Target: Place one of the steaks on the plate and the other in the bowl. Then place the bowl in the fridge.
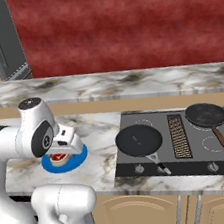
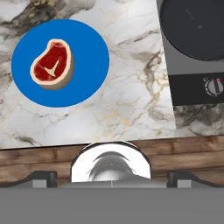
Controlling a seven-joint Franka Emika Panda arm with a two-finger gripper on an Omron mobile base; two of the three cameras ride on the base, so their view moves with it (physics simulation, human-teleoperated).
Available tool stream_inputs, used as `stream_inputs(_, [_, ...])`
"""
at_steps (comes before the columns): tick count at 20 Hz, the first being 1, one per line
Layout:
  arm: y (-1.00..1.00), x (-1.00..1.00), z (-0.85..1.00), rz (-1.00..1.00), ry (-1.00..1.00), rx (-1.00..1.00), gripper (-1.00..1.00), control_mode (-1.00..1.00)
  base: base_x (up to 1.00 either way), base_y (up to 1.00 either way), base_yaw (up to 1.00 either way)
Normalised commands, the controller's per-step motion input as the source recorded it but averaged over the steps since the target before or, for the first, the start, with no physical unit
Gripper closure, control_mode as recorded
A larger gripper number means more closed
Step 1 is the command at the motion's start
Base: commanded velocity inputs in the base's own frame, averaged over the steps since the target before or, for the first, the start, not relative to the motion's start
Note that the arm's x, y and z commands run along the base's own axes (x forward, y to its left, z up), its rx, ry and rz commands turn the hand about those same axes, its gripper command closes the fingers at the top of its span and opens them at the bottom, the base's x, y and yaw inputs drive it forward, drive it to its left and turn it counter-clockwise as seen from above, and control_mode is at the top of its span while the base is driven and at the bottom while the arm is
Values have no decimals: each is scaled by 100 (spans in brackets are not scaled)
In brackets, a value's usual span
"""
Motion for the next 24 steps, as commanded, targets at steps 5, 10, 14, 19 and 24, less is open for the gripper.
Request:
stream_inputs(5, [0,0,0,0,0,0,-100,100,0,0,-3])
stream_inputs(10, [0,0,0,0,0,0,-100,100,-8,-7,-61])
stream_inputs(14, [0,0,0,0,0,0,-100,100,-6,0,-81])
stream_inputs(19, [0,0,0,0,0,0,-100,100,-12,-16,-74])
stream_inputs(24, [0,0,0,0,0,0,-100,100,-7,-27,-62])
